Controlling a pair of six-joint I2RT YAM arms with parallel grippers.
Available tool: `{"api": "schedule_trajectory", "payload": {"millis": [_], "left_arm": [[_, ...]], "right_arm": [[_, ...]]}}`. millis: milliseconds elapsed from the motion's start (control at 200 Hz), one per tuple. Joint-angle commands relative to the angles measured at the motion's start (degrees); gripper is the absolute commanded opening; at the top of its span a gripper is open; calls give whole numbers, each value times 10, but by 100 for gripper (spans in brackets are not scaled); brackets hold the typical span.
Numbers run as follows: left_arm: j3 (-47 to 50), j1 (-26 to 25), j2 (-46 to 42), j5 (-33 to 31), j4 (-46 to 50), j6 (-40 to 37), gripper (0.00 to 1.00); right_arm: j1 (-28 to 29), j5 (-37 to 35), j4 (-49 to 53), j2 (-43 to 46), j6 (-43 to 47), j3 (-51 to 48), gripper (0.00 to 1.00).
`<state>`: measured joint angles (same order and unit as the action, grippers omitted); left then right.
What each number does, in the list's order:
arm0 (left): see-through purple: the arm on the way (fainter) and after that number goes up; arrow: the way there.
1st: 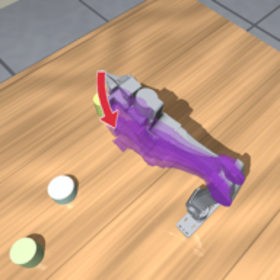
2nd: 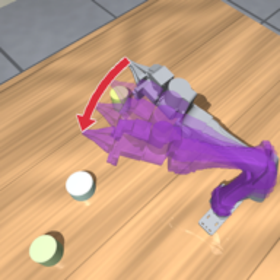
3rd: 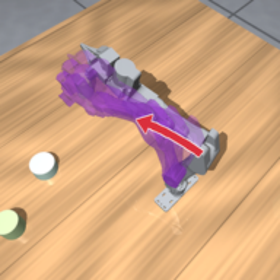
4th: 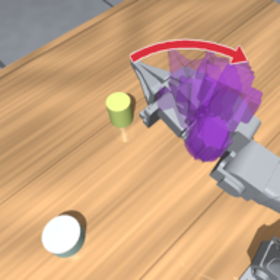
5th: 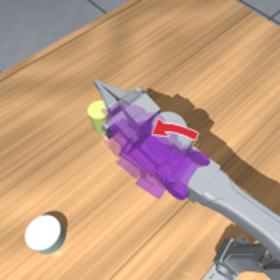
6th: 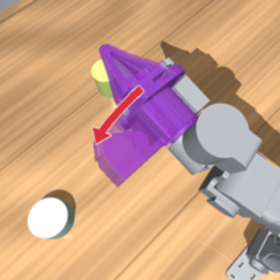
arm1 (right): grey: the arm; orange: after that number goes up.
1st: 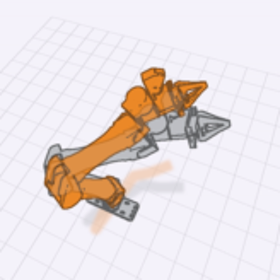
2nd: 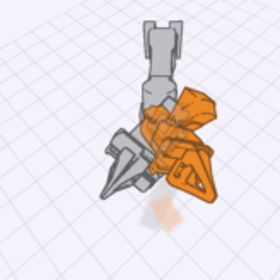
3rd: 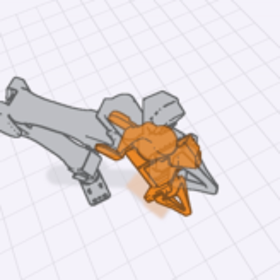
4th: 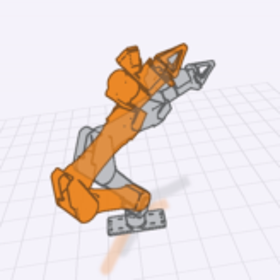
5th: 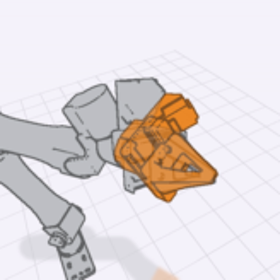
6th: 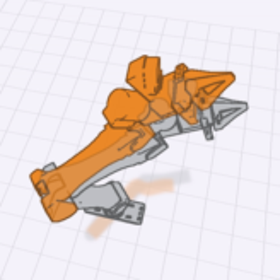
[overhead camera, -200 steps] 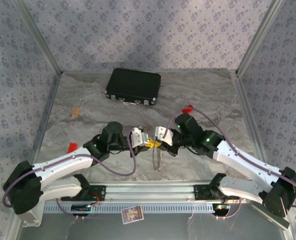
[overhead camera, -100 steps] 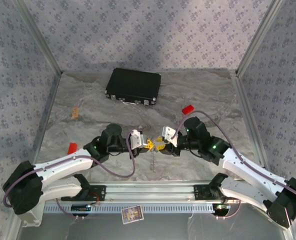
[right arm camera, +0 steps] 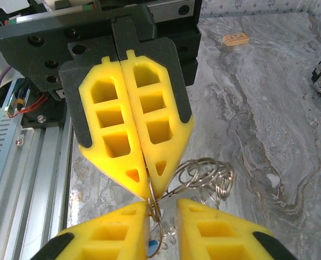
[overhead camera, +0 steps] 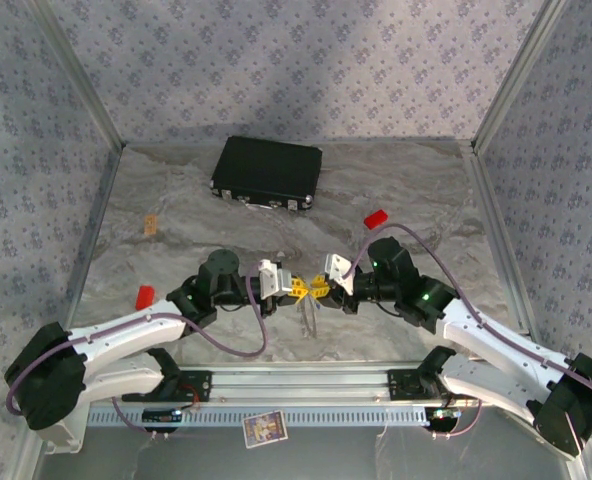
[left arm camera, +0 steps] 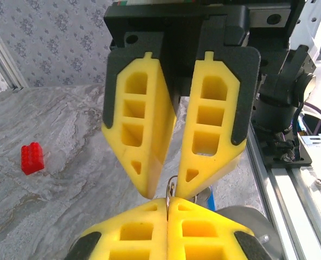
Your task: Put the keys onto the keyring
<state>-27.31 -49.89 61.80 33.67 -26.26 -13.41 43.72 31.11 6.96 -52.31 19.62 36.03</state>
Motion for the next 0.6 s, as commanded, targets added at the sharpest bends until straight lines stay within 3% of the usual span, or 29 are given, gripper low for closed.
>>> {"api": "schedule_trajectory", "payload": {"millis": [0, 220, 465, 525, 595], "left_arm": [[2, -2, -19, 24, -46, 7, 0], [7, -1, -21, 27, -60, 14, 0], [9, -2, -21, 28, -69, 18, 0], [9, -2, -21, 30, -69, 19, 0], [9, -2, -23, 30, -68, 19, 0]], "right_arm": [[-5, 13, -15, 3, -9, -6, 17], [-6, 24, -19, -1, -8, 0, 13], [-5, 36, -24, -4, -3, 11, 15], [-5, 39, -23, -7, -3, 14, 12], [-5, 42, -18, -10, -2, 17, 0]]}}
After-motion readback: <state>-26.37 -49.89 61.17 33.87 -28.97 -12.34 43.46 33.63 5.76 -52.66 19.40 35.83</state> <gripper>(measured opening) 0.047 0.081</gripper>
